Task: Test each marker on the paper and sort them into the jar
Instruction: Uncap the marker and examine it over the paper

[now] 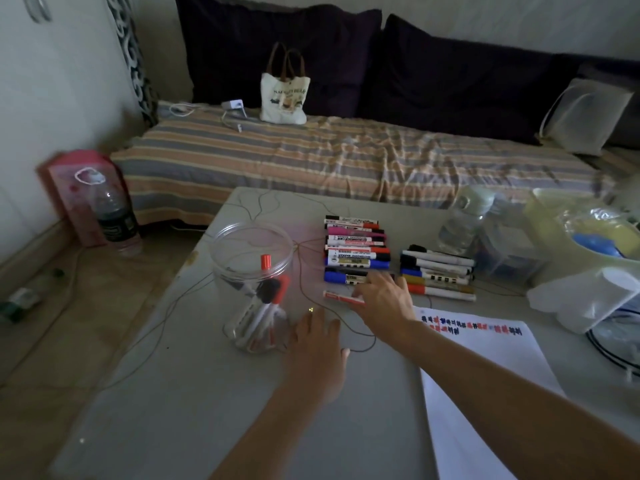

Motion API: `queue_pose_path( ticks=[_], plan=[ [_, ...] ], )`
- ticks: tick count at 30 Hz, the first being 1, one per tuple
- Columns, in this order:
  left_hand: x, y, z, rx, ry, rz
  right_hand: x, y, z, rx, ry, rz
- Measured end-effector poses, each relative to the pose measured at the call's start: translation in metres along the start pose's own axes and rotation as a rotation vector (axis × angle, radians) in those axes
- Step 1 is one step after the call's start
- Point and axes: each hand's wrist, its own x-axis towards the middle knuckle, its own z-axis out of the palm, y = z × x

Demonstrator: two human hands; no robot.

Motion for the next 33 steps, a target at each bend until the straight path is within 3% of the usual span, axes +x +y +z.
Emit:
queue_pose_path(
  ticks=[3,6,10,12,15,18,21,24,28,30,33],
  plan=[
    [-0.002,0.01,-0.011,-0.208,0.023,-0.039,-0.016,0.004,-0.029,0.361,0.082,0.115],
    [-0.002,0.029,-0.031,-0.672,0.038,-0.16,-0.049,0.019,-0.069,0.777,0.188,0.297],
    [-0.002,0.056,-0.05,-1.644,-0.101,-0.562,-0.108,0.032,-0.086,1.392,-0.021,0.484],
    [-0.003,0.065,-0.053,-1.817,-0.087,-0.592,-0.129,0.034,-0.084,1.554,-0.089,0.525],
    [-0.011,0.073,-0.056,-1.808,-0.071,-0.572,-0.143,0.039,-0.081,1.703,-0.104,0.57],
    [-0.015,0.077,-0.057,-1.88,-0.102,-0.607,-0.146,0.049,-0.077,1.716,-0.109,0.573],
    [-0.014,0.083,-0.053,-1.879,-0.185,-0.528,-0.144,0.062,-0.074,1.679,-0.124,0.575],
    [-0.012,0.084,-0.051,-1.581,-0.138,-0.339,-0.139,0.079,-0.078,1.452,-0.195,0.494],
    [-0.008,0.074,-0.053,-0.879,0.0,0.23,-0.134,0.097,-0.083,0.876,-0.238,0.131],
    [-0.004,0.071,-0.054,-0.733,0.026,0.377,-0.135,0.096,-0.079,0.756,-0.253,-0.007],
    [-0.001,0.065,-0.048,-0.595,0.005,0.467,-0.138,0.09,-0.071,0.747,-0.191,-0.062]
  ],
)
